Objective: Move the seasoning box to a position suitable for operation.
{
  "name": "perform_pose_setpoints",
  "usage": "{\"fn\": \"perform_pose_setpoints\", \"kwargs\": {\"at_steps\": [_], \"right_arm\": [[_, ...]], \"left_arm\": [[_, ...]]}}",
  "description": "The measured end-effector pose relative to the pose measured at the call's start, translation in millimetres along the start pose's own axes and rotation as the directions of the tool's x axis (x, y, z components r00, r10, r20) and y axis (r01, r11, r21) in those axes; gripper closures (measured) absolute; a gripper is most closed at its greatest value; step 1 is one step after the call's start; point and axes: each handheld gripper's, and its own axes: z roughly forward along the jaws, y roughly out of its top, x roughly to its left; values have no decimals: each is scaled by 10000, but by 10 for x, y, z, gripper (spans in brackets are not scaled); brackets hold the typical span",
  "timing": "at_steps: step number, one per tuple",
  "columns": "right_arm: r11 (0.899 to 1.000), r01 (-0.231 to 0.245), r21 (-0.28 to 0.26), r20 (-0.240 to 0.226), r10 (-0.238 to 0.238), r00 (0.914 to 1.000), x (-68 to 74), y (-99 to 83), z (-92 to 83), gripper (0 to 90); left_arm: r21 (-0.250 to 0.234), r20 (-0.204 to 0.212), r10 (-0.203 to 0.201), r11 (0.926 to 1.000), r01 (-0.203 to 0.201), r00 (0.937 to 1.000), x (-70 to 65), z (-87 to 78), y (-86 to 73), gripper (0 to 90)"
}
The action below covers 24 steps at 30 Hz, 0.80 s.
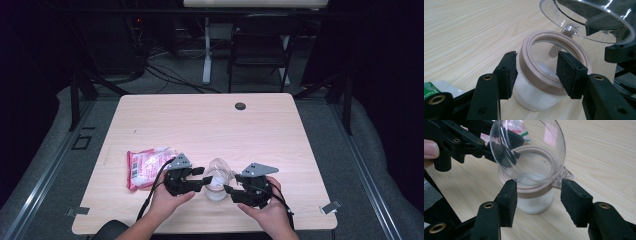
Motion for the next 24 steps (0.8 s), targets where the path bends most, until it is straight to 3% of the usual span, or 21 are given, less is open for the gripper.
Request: {"fn": "perform_pose_setpoints", "kwargs": {"at_steps": [17, 24], "right_arm": [[9990, -400, -201, 83, 401, 9992, -110, -13, -54, 472], [9960, -715, -536, 352, 734, 9967, -192, -22, -108, 492]], "left_arm": [[-41, 1, 76, 10000, -76, 10000, -2, 7, -3, 504], [-75, -4, 51, 10000, -51, 10000, -6, 7, -5, 505]]}}
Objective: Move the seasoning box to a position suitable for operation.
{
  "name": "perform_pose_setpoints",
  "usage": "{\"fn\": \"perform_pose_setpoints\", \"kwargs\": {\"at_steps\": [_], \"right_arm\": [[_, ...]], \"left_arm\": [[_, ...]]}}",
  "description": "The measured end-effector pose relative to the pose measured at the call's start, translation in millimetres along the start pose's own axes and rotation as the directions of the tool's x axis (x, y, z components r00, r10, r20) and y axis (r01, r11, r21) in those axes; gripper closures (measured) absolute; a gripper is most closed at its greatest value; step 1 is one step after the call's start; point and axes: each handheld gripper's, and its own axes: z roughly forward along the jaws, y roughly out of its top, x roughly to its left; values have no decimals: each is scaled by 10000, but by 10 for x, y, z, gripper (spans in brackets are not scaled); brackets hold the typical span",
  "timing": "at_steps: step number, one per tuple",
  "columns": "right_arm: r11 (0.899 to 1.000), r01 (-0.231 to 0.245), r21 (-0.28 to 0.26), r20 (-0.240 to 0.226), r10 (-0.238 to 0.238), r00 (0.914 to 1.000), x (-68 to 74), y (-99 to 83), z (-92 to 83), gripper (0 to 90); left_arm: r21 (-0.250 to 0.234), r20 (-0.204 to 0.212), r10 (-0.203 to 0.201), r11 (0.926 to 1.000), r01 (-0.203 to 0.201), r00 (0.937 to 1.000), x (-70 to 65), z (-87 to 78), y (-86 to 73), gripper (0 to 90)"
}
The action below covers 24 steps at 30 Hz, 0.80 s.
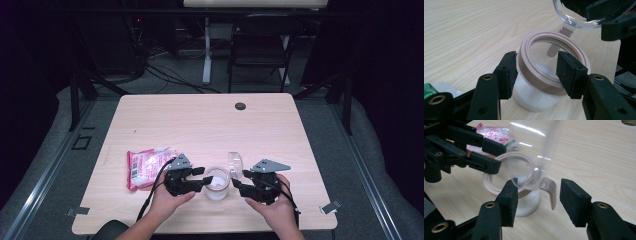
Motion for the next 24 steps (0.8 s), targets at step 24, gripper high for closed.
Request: {"fn": "perform_pose_setpoints", "kwargs": {"at_steps": [24], "right_arm": [[9959, -755, -502, -203, 746, 9970, -139, 18, 104, 714]], "left_arm": [[-1097, -358, 70, 9939, -109, 9993, -4, -272, -1, 515]]}}
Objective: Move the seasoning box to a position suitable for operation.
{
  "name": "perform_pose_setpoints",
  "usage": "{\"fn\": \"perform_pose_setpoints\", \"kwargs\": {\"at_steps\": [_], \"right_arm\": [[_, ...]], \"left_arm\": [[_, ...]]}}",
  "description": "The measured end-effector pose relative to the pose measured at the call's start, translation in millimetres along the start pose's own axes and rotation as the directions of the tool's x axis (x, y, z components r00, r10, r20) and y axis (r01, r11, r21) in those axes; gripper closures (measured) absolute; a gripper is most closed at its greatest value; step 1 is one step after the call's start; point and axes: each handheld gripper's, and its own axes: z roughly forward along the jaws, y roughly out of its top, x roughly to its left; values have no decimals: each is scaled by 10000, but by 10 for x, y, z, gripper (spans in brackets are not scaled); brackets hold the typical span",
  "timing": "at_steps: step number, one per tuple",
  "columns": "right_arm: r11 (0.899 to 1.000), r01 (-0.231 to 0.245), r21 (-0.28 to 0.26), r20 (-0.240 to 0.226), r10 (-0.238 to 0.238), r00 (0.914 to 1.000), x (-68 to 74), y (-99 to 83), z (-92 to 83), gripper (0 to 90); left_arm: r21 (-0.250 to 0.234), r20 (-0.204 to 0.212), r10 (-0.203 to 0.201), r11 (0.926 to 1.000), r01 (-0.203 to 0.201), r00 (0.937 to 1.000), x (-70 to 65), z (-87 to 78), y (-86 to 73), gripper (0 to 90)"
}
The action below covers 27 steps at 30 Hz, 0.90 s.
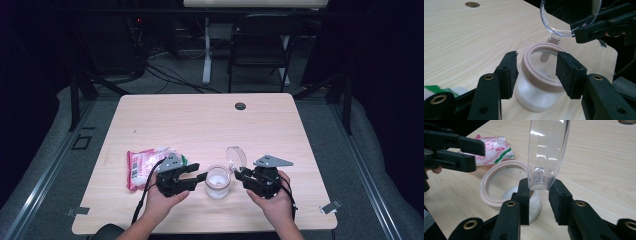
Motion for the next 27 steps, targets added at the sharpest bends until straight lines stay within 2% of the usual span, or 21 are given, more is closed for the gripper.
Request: {"fn": "perform_pose_setpoints", "kwargs": {"at_steps": [5, 9, 13, 19, 23, 27], "right_arm": [[9996, -288, -75, -176, 286, 9994, -100, 70, 75, 733], [9990, -444, -81, -286, 441, 9986, -180, 145, 159, 744], [9985, -546, -77, -462, 542, 9975, -244, 207, 230, 749], [9972, -703, -269, -673, 683, 9954, -299, 258, 315, 753], [9952, -920, -325, -833, 891, 9925, -328, 262, 333, 753], [9945, -991, -328, -803, 962, 9921, -331, 249, 328, 746]], "left_arm": [[-34, -504, -244, 9997, 243, 9984, 78, -148, -51, 511], [19, -970, -597, 9982, 602, 9935, 162, -258, -106, 510], [69, -1423, -933, 9954, 953, 9854, 259, -381, -153, 508], [198, -2051, -1066, 9934, 1130, 9729, 392, -481, -216, 509], [555, -2407, -730, 9945, 889, 9679, 443, -470, -240, 506], [1061, -2879, -189, 9930, 515, 9575, 470, -403, -271, 494]]}}
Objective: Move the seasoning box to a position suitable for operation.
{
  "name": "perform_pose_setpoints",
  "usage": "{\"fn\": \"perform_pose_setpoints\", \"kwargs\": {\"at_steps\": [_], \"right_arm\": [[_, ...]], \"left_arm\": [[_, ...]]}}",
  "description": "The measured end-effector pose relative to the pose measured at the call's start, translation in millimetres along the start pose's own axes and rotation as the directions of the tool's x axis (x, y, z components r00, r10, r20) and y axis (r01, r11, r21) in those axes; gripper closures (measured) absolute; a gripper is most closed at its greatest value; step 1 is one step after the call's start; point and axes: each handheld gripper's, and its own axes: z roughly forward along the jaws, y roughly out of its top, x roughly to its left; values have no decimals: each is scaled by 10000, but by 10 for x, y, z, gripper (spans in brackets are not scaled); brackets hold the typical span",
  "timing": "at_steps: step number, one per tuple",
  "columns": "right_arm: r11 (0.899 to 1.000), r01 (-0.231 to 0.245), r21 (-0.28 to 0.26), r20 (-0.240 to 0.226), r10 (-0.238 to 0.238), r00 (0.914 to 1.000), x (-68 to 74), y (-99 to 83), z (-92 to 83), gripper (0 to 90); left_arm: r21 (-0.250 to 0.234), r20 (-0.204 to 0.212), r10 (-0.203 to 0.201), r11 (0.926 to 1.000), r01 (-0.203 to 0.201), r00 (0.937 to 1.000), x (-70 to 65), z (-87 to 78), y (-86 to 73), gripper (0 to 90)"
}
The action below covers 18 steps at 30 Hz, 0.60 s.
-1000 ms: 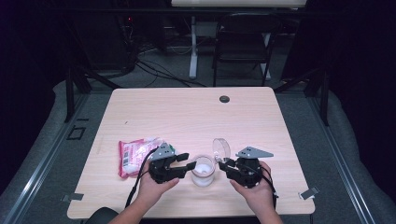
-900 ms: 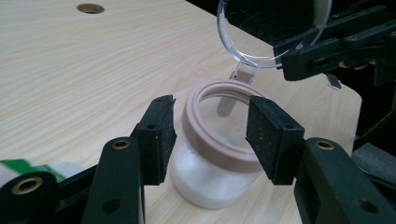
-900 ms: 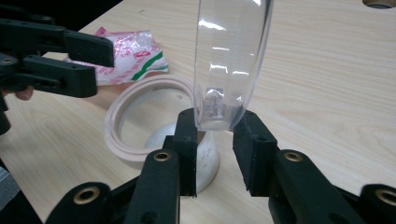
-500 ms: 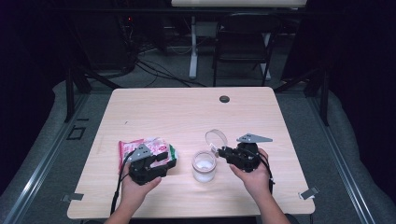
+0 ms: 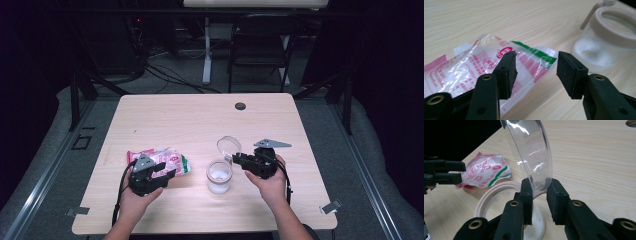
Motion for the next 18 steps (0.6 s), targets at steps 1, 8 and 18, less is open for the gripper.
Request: {"fn": "perform_pose_setpoints", "kwargs": {"at_steps": [1, 8, 18], "right_arm": [[10000, 49, 40, 21, -49, 10000, -3, -3, -5, 733], [10000, -88, 8, -154, 88, 9998, -16, -42, -32, 640], [10000, 79, -7, -84, -80, 9999, -7, -76, -37, 600]], "left_arm": [[102, -125, 195, 9998, -194, 9997, -5, 16, -1, 484], [594, -848, 1681, 9848, -1635, 9821, -139, 159, -14, 444], [1644, -1274, 3385, 9342, -3167, 9323, -294, 365, -58, 429]]}}
